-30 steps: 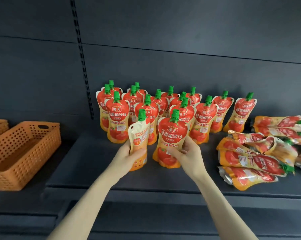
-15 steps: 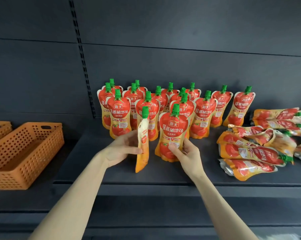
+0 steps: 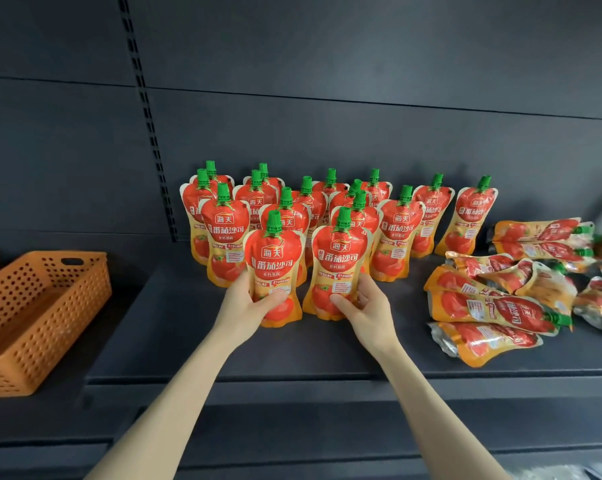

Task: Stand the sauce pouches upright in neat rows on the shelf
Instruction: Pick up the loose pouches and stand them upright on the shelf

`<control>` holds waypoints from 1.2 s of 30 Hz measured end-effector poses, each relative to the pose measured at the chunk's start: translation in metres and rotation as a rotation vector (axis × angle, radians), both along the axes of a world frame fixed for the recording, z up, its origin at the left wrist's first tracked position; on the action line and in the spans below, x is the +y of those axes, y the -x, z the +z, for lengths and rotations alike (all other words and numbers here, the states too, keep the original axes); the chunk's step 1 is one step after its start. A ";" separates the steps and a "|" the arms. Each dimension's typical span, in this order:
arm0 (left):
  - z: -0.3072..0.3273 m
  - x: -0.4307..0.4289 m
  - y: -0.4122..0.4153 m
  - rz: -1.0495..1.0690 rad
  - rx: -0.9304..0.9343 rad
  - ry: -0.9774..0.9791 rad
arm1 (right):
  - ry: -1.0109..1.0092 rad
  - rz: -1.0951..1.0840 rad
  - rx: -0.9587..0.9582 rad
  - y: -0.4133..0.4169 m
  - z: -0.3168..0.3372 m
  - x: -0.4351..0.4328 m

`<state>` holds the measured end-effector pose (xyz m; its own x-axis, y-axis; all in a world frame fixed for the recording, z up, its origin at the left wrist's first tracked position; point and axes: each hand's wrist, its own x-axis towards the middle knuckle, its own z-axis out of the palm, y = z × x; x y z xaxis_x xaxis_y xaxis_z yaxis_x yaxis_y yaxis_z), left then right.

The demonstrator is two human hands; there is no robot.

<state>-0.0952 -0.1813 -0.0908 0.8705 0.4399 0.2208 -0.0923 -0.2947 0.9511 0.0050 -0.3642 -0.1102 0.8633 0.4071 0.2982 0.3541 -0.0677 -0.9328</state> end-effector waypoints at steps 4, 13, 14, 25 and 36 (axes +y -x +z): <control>0.006 0.007 -0.012 0.014 0.029 0.026 | 0.081 0.050 0.006 -0.006 0.001 0.005; -0.010 0.016 -0.010 0.033 0.075 -0.024 | 0.172 0.031 -0.045 -0.012 -0.001 0.008; -0.011 0.016 -0.011 0.034 0.068 -0.026 | 0.180 0.035 -0.045 -0.011 -0.001 0.008; -0.015 0.017 -0.009 0.045 0.084 -0.063 | 0.218 0.033 -0.041 -0.009 -0.001 0.003; -0.011 0.005 -0.005 0.052 0.120 -0.064 | 0.225 0.007 0.008 -0.006 0.002 0.004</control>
